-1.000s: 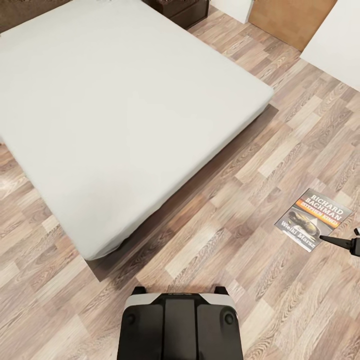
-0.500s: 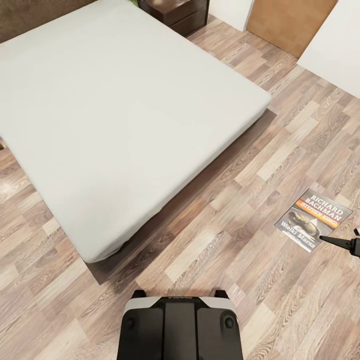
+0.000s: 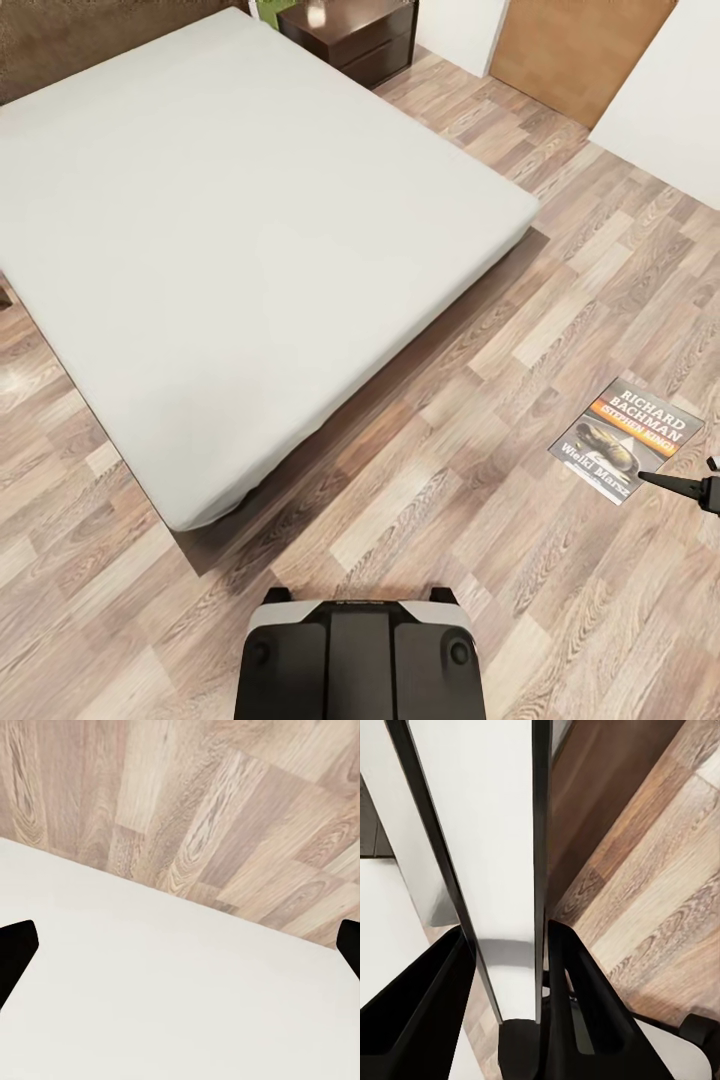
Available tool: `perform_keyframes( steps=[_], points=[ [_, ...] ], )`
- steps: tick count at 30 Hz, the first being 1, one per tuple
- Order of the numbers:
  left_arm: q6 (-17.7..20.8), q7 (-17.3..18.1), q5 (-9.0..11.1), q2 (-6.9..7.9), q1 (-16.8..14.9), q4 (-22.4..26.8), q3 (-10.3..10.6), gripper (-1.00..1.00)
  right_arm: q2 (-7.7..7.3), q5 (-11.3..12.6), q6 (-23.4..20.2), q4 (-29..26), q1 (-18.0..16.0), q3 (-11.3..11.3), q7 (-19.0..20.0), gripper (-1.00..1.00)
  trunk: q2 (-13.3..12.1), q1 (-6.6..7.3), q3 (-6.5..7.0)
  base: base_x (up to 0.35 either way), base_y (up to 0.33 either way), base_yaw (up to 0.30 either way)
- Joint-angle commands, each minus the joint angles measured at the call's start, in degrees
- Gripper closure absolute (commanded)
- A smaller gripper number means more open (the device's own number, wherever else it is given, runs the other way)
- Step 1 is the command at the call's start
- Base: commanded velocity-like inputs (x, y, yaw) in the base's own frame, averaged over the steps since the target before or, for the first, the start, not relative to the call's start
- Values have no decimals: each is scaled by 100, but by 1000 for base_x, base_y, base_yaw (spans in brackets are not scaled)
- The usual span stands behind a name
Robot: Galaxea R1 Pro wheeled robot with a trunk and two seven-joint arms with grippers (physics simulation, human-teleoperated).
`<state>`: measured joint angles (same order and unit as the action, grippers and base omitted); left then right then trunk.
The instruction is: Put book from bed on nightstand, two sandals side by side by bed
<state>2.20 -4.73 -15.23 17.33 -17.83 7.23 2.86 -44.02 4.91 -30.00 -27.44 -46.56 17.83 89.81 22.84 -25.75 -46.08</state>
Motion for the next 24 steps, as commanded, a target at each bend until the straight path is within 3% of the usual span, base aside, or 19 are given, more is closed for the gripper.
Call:
perform_keyframes(
  steps=[1, 24],
  points=[
    [18, -18, -32, 1, 13, 7, 29, -100, -1, 2, -59, 2, -2, 2, 19, 100, 8, -4, 4, 0, 0, 0],
    [32, 18, -26, -29, 153, 6, 30, -100, 1, 2, -59, 2, 41, 6, 19, 100, 8, -4, 213, 0, 0, 0]
  ],
)
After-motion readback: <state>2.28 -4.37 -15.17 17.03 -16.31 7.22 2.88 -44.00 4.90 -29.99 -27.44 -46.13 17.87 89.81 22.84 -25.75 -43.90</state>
